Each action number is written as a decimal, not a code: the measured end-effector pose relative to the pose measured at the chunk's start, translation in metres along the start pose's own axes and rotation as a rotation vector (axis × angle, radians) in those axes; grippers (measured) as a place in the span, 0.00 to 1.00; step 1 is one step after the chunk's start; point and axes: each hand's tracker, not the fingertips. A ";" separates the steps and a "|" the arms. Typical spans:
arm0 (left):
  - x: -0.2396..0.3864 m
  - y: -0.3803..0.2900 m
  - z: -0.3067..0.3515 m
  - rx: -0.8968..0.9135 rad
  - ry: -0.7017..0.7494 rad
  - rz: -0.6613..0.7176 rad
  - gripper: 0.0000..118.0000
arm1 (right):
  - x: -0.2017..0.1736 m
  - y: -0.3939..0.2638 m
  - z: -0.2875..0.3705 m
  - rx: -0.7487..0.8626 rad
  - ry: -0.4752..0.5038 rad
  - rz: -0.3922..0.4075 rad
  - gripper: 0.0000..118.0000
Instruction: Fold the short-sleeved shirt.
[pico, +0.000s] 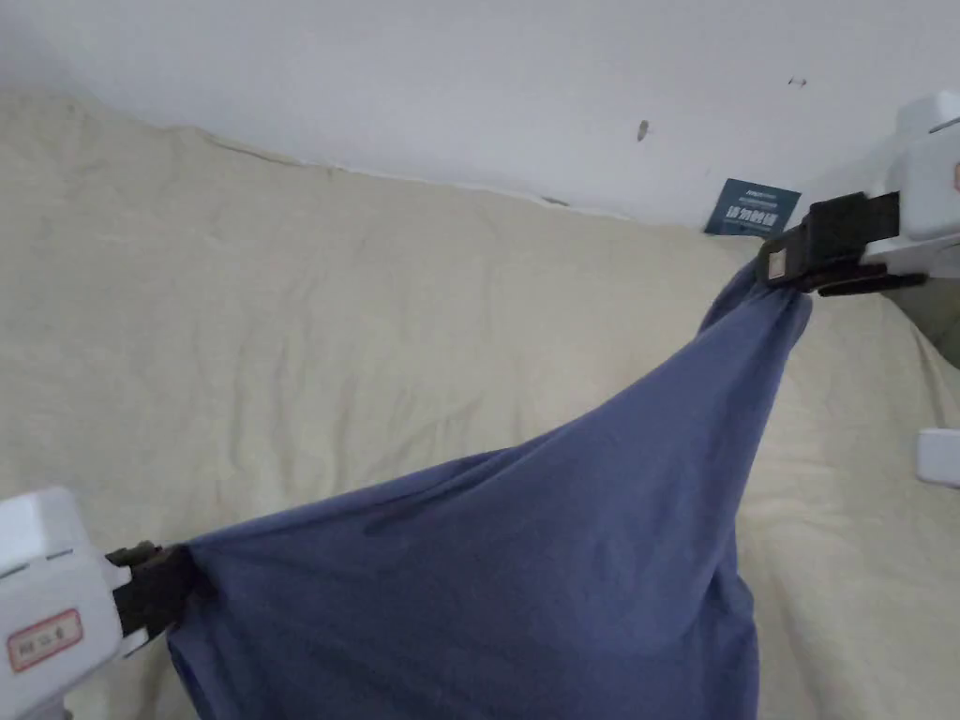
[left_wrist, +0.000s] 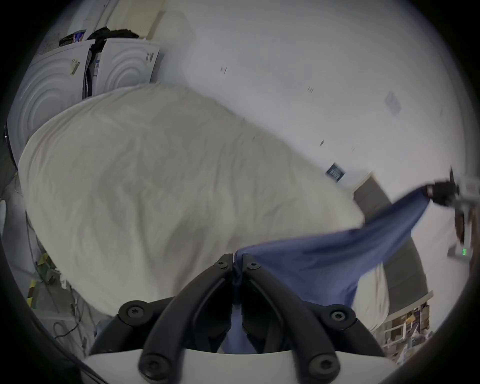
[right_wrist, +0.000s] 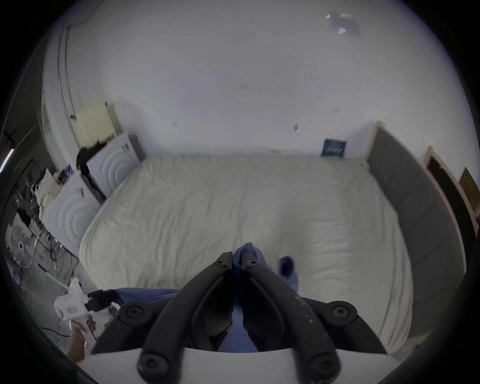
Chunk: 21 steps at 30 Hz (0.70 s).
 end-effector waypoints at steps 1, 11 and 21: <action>0.006 0.010 0.007 0.028 -0.013 0.006 0.05 | 0.001 -0.004 0.030 0.029 -0.021 -0.008 0.06; 0.091 0.148 0.121 0.444 -0.191 -0.068 0.05 | 0.012 -0.030 0.243 0.358 -0.057 -0.128 0.06; 0.159 0.259 0.165 0.545 -0.094 -0.369 0.05 | -0.002 -0.003 0.270 0.494 -0.085 -0.198 0.06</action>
